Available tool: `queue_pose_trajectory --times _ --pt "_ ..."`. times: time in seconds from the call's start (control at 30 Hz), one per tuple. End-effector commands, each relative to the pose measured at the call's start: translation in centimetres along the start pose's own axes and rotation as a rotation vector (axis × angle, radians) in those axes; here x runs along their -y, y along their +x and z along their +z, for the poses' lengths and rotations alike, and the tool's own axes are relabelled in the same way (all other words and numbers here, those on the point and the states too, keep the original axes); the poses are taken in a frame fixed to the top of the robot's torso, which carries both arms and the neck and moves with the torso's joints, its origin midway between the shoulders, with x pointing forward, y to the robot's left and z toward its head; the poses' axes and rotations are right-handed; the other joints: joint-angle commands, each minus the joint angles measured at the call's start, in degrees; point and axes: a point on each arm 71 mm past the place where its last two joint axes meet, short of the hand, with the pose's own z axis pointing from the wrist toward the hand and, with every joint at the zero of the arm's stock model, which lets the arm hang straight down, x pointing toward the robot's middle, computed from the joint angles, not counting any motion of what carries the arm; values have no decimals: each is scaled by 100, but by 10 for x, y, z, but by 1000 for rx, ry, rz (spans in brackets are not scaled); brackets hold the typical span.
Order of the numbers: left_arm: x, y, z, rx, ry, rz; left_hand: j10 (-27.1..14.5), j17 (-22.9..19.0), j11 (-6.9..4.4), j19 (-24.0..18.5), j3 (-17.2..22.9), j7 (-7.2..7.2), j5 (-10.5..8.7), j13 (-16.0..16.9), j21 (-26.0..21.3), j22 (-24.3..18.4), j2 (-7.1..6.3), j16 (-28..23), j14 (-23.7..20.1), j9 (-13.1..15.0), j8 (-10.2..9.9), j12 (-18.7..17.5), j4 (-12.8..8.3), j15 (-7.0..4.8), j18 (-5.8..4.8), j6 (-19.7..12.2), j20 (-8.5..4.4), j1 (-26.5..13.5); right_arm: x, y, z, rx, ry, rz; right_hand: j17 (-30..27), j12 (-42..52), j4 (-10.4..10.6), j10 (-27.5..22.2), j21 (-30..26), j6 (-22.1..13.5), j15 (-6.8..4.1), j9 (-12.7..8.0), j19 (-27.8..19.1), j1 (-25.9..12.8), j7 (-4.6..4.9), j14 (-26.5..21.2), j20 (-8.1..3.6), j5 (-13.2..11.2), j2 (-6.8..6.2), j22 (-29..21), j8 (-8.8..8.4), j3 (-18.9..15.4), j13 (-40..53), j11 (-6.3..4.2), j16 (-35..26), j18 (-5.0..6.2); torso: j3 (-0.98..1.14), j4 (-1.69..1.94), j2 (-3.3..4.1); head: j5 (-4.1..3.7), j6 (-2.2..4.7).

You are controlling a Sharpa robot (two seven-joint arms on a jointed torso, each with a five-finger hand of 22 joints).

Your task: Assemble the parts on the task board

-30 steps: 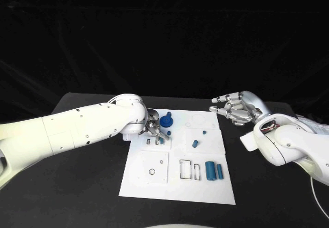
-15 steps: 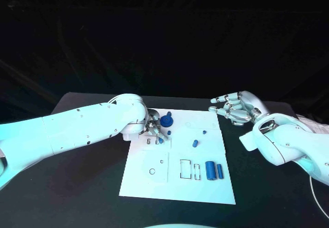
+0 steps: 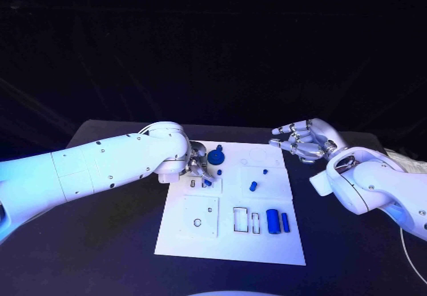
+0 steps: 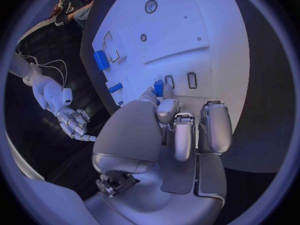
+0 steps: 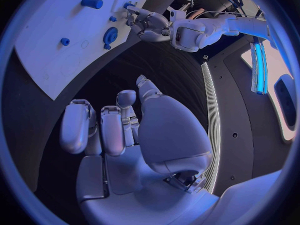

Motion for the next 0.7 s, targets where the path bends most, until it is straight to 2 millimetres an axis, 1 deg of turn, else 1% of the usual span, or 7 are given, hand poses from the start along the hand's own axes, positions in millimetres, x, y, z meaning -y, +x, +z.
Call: queue_pose_trajectory --times 0.03,0.07,0.17,0.2,0.37,0.53,0.7 --pt "-1 2 -2 5 17 -54 46 1506 10 8 1148 5 11 28 10 17 -284 17 603 58 24 -20 -758 -3 -44 11 -18 -115 -1 2 0 -16 -9 -17 -12 -41 2 -27 -34 42 -36 6 -16 54 11 260 -40 44 12 -21 3 -47 -21 -24 -41 65 3 12 -3 3 2" --pt "-2 2 -3 12 19 -66 87 1506 6 11 1903 25 -14 42 12 36 -618 17 603 181 71 -12 -755 -15 -52 17 11 -396 -1 1 0 -15 -10 -18 -12 -43 2 -29 -38 42 -36 6 -18 54 11 260 -40 46 12 -27 3 -48 -22 -24 -41 66 3 12 -2 3 2" --pt "-4 1 -5 31 24 -97 95 1506 16 12 2073 10 -18 45 12 40 -681 17 603 220 90 -11 -788 -1 -47 22 -2 -469 -1 1 0 -15 -11 -20 -11 -56 1 -35 -42 42 -36 6 -21 56 11 260 -40 49 11 -34 3 -49 -32 -24 -41 68 4 19 0 -2 1" --pt "-5 1 -6 39 26 -109 107 1506 18 12 2356 7 -28 47 10 46 -783 17 603 285 118 -11 -837 4 -45 21 -5 -615 -1 1 0 -15 -11 -21 -11 -56 1 -35 -42 42 -36 6 -21 56 11 260 -40 49 11 -34 3 -49 -32 -24 -41 68 4 22 0 -3 6" --pt "-9 1 -11 85 37 -169 81 1506 17 -8 2633 1 -37 -19 -16 17 -863 17 603 373 165 -76 -916 -3 -38 24 0 -781 1 2 1 -26 -8 -18 -45 -137 17 -92 -137 37 -31 3 -93 39 16 248 -37 72 8 -194 -5 -69 -96 -18 -75 98 1 26 -7 4 36" --pt "-13 4 -14 116 43 -202 96 1506 16 2 2722 -1 -44 -3 -8 37 -892 17 603 410 184 -63 -940 -4 -42 27 -1 -852 2 3 2 -33 -4 -9 -44 -151 33 -105 -148 36 -28 2 -101 23 18 246 -35 80 15 -207 -8 -80 -109 -14 -78 100 10 45 -7 2 23" --pt "-17 8 -17 143 46 -217 128 1506 10 31 2776 -8 -46 41 20 89 -910 17 603 434 198 -21 -964 -9 -52 32 -4 -889 3 3 2 -37 2 1 -42 -143 39 -103 -147 36 -27 2 -100 16 20 245 -34 82 18 -204 -10 -84 -104 -13 -77 99 7 50 -10 -6 21"
